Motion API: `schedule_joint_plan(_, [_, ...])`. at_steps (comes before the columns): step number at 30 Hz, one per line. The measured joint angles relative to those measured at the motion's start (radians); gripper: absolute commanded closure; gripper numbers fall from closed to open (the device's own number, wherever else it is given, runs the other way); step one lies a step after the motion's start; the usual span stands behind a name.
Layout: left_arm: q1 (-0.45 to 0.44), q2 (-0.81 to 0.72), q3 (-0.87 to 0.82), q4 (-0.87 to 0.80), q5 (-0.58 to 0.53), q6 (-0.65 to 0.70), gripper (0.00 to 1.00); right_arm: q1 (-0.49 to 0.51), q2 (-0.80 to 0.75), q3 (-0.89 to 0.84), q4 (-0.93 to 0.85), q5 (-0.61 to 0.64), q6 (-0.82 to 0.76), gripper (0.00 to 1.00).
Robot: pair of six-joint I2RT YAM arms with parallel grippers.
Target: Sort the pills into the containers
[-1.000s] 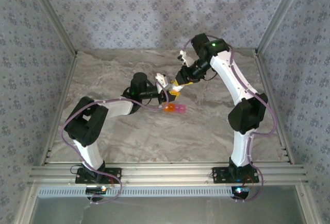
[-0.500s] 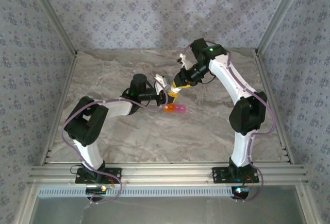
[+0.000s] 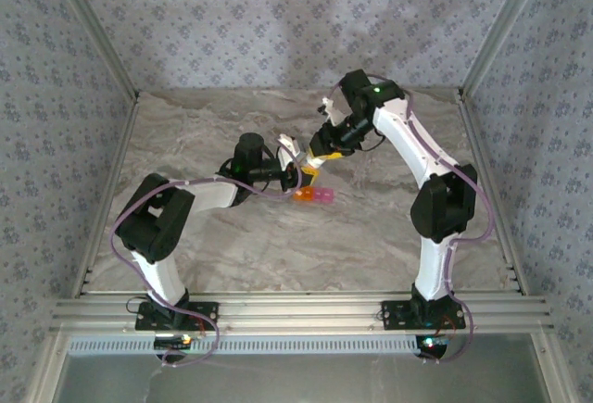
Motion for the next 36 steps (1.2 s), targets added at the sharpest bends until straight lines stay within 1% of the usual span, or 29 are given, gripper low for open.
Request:
schedule_joint_plan(2, [-0.003, 0.0, 0.005, 0.014, 0.002, 0.0, 1.0, 0.01, 0.004, 0.0, 0.0, 0.004, 0.006, 0.46])
schedule_joint_plan(6, [-0.01, 0.0, 0.018, 0.039, 0.002, 0.001, 1.0, 0.028, 0.006, 0.0, 0.001, 0.016, 0.019, 0.42])
schedule_joint_plan(12, [-0.01, 0.0, 0.019, 0.043, 0.002, 0.001, 1.0, 0.03, 0.006, 0.011, 0.001, 0.024, 0.043, 0.29])
schedule_joint_plan(17, [-0.009, 0.0, 0.019, 0.063, 0.001, 0.0, 1.0, 0.025, 0.005, 0.032, 0.003, 0.041, 0.06, 0.21])
schedule_joint_plan(27, [-0.01, 0.0, 0.019, 0.076, 0.001, 0.0, 1.0, -0.011, -0.037, 0.037, 0.021, 0.041, 0.089, 0.13])
schedule_joint_plan(36, [-0.01, 0.0, 0.019, 0.077, 0.002, -0.003, 1.0, -0.047, -0.117, 0.029, 0.083, 0.009, 0.114, 0.12])
